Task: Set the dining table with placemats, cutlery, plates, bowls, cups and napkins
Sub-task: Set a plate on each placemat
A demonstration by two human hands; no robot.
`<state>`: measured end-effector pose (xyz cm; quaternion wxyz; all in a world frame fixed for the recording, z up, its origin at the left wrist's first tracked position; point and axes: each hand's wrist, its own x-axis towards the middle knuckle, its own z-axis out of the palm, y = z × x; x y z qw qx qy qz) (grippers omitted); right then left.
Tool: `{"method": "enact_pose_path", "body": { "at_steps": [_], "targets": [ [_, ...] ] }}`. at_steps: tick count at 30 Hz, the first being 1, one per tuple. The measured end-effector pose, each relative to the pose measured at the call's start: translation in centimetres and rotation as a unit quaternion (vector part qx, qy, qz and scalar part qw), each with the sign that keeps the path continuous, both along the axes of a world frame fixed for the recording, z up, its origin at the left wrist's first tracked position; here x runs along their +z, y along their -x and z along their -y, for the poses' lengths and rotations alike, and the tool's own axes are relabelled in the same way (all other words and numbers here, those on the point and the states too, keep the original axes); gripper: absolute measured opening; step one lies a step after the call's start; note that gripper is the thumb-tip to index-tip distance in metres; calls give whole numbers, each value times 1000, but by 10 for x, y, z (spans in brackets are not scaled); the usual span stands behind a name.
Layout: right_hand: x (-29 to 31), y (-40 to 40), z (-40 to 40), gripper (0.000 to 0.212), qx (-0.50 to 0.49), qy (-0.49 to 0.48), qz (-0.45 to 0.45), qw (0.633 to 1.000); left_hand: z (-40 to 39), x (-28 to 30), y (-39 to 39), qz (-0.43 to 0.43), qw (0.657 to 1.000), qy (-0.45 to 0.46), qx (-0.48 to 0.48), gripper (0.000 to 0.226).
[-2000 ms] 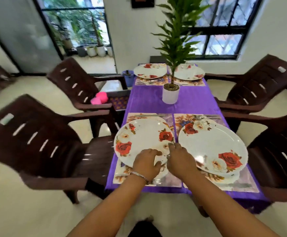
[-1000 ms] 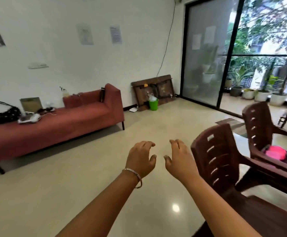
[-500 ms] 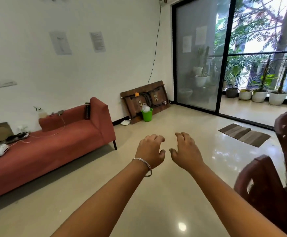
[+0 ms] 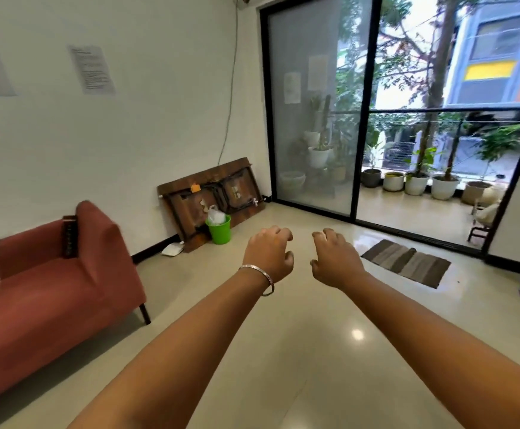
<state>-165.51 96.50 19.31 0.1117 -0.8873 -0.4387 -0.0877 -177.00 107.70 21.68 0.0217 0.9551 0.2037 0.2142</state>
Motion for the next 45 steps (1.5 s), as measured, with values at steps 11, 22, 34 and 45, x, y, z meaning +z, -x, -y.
{"method": "enact_pose_path", "body": {
  "at_steps": [11,22,34,45],
  "targets": [
    [-11,-232,-69,48,-172,71,-56,981,-125,-31,-257,-107,990,-17,-85,31],
    [-22,-494,4,69,-259,90,-31,961,-47,-45,-568,-14,964,112,-239,16],
    [-49,-735,86,62,-339,43,-132,931,27,-75,-853,-32,939,175,-295,14],
    [-81,-966,198,55,-505,-63,-203,837,132,-104,-1141,-103,879,180,-430,15]
  ]
}}
